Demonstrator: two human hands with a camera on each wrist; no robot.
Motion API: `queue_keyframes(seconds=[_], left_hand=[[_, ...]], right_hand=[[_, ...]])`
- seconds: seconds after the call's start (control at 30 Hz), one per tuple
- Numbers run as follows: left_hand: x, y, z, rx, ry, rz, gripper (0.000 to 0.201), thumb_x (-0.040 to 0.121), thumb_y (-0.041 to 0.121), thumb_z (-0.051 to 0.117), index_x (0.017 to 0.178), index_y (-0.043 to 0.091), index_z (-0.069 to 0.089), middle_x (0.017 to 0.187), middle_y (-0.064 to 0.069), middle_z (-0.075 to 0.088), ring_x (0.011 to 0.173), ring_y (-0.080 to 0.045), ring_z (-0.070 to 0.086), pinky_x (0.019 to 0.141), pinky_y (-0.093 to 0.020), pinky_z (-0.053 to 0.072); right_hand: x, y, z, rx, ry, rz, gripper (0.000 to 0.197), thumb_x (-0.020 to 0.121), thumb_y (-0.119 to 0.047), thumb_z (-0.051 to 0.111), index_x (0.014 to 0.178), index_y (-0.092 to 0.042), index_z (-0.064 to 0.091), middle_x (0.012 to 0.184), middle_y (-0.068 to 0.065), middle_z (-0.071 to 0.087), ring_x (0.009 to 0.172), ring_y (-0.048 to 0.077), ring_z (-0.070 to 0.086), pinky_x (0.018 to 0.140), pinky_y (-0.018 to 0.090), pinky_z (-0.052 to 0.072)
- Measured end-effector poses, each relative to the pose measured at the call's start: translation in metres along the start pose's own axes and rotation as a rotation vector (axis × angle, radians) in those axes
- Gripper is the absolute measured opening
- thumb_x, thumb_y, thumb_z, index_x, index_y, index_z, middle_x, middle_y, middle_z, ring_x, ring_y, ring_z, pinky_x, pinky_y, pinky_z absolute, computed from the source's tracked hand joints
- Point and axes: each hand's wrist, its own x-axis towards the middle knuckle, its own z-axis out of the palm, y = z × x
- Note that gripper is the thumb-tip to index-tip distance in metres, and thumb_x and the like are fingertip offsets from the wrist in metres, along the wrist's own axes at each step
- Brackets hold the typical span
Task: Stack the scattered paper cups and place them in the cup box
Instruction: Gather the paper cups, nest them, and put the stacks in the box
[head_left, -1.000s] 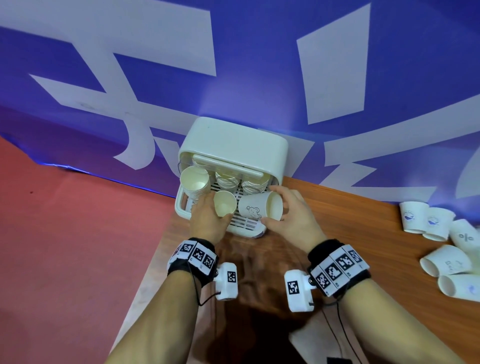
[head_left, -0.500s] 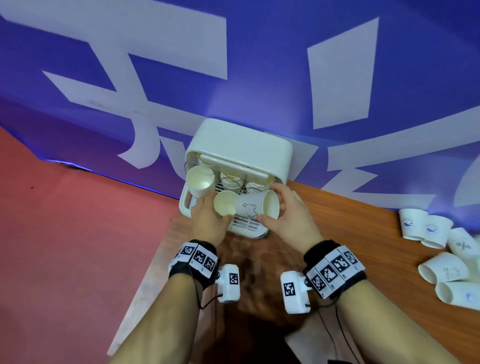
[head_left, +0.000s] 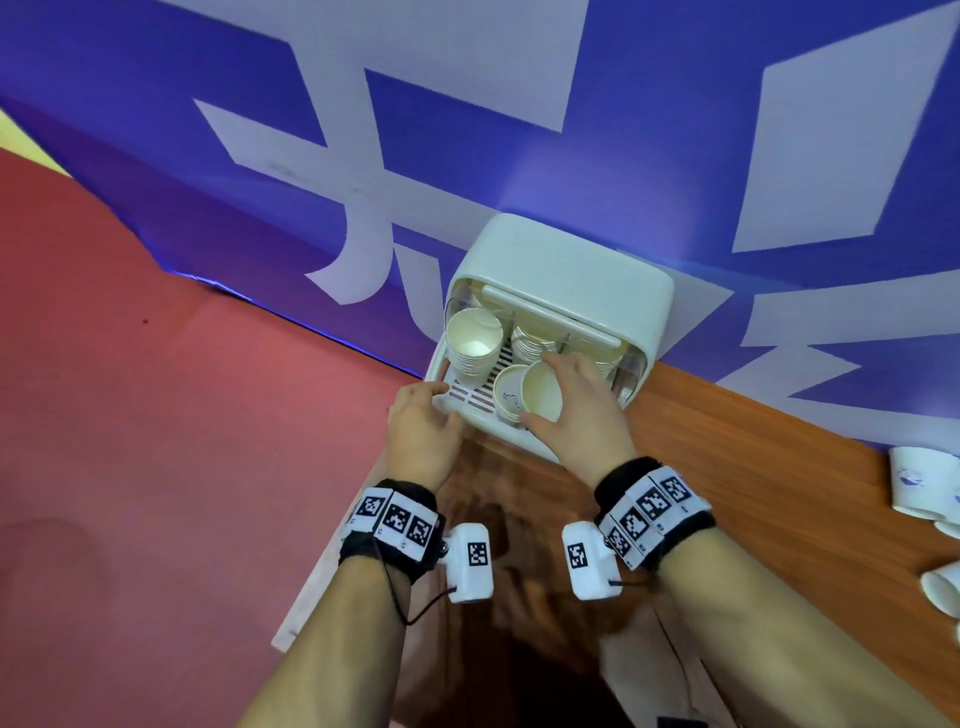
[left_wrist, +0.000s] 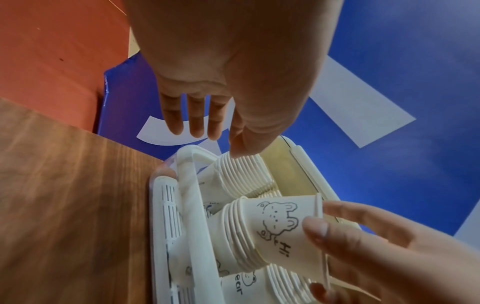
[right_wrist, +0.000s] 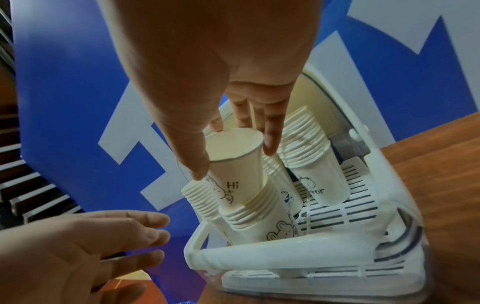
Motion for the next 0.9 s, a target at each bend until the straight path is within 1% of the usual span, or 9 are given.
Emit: queue_keyframes(seconds=[0.13, 0.2, 0.27, 0.37, 0.47, 0.53, 0.6, 0.77, 0.9], left_hand=[[-0.001, 0.000, -0.002, -0.001, -0.018, -0.020, 0.034, 0.083, 0.016, 0.064, 0.117, 0.015, 0.064, 0.119, -0.007, 0.056, 0.113, -0.026, 0.051, 0.102, -0.041, 0.041], [-0.002, 0.001, -0.003, -0.012, -0.024, -0.024, 0.036, 0.082, 0.014, 0.063, 0.118, 0.014, 0.064, 0.119, -0.007, 0.056, 0.113, -0.025, 0.051, 0.101, -0.038, 0.041], [-0.001, 0.001, -0.003, -0.013, -0.026, -0.025, 0.036, 0.082, 0.013, 0.064, 0.118, 0.013, 0.064, 0.119, -0.007, 0.056, 0.113, -0.024, 0.052, 0.101, -0.036, 0.041], [0.000, 0.001, -0.003, -0.014, -0.031, -0.017, 0.037, 0.081, 0.013, 0.064, 0.118, 0.014, 0.064, 0.119, -0.006, 0.056, 0.113, -0.024, 0.052, 0.100, -0.037, 0.042], [0.003, 0.000, -0.005, -0.026, -0.026, -0.018, 0.036, 0.081, 0.013, 0.063, 0.118, 0.016, 0.065, 0.119, -0.005, 0.056, 0.114, -0.023, 0.052, 0.101, -0.038, 0.041], [0.004, -0.001, -0.006, -0.030, -0.019, -0.020, 0.035, 0.082, 0.013, 0.063, 0.117, 0.016, 0.065, 0.118, -0.004, 0.056, 0.114, -0.022, 0.052, 0.102, -0.038, 0.041], [0.004, -0.001, -0.007, -0.031, -0.015, -0.023, 0.035, 0.081, 0.012, 0.064, 0.116, 0.016, 0.065, 0.117, -0.004, 0.057, 0.113, -0.023, 0.052, 0.102, -0.038, 0.041], [0.003, -0.004, -0.007, -0.035, -0.017, -0.036, 0.034, 0.081, 0.012, 0.064, 0.115, 0.016, 0.065, 0.117, -0.004, 0.057, 0.112, -0.023, 0.053, 0.101, -0.041, 0.042], [-0.002, -0.004, -0.008, -0.019, -0.029, -0.044, 0.035, 0.082, 0.011, 0.063, 0.117, 0.016, 0.064, 0.118, -0.003, 0.055, 0.113, -0.022, 0.052, 0.101, -0.040, 0.043]], right_hand=[[0.012, -0.002, 0.012, -0.029, -0.037, 0.005, 0.070, 0.082, -0.034, 0.074, 0.143, -0.021, 0.043, 0.139, 0.000, 0.045, 0.128, 0.023, 0.043, 0.107, 0.035, 0.037], [0.018, -0.002, 0.017, -0.042, -0.045, 0.001, 0.070, 0.082, -0.033, 0.074, 0.143, -0.020, 0.043, 0.142, 0.000, 0.045, 0.130, 0.025, 0.042, 0.109, 0.038, 0.036], [0.023, -0.002, 0.022, -0.051, -0.048, 0.004, 0.069, 0.081, -0.032, 0.075, 0.142, -0.020, 0.044, 0.142, 0.000, 0.046, 0.129, 0.025, 0.043, 0.109, 0.038, 0.037], [0.028, 0.000, 0.029, -0.057, -0.047, 0.011, 0.066, 0.080, -0.033, 0.076, 0.138, -0.021, 0.047, 0.140, -0.002, 0.048, 0.127, 0.025, 0.045, 0.107, 0.037, 0.038], [0.030, 0.001, 0.034, -0.062, -0.045, 0.026, 0.066, 0.079, -0.033, 0.078, 0.137, -0.021, 0.048, 0.140, -0.002, 0.049, 0.127, 0.024, 0.043, 0.107, 0.034, 0.034], [0.030, 0.001, 0.037, -0.073, -0.042, 0.035, 0.065, 0.079, -0.034, 0.078, 0.135, -0.022, 0.049, 0.139, -0.003, 0.050, 0.124, 0.024, 0.042, 0.104, 0.033, 0.033], [0.030, 0.003, 0.040, -0.083, -0.037, 0.040, 0.064, 0.078, -0.036, 0.079, 0.134, -0.023, 0.050, 0.137, -0.003, 0.051, 0.122, 0.024, 0.043, 0.102, 0.034, 0.035], [0.030, 0.005, 0.045, -0.102, -0.046, 0.059, 0.065, 0.078, -0.040, 0.078, 0.135, -0.025, 0.049, 0.137, -0.005, 0.051, 0.122, 0.024, 0.043, 0.102, 0.038, 0.037], [0.030, 0.006, 0.045, -0.106, -0.064, 0.070, 0.064, 0.079, -0.041, 0.077, 0.134, -0.026, 0.048, 0.136, -0.006, 0.050, 0.123, 0.023, 0.044, 0.103, 0.037, 0.037]])
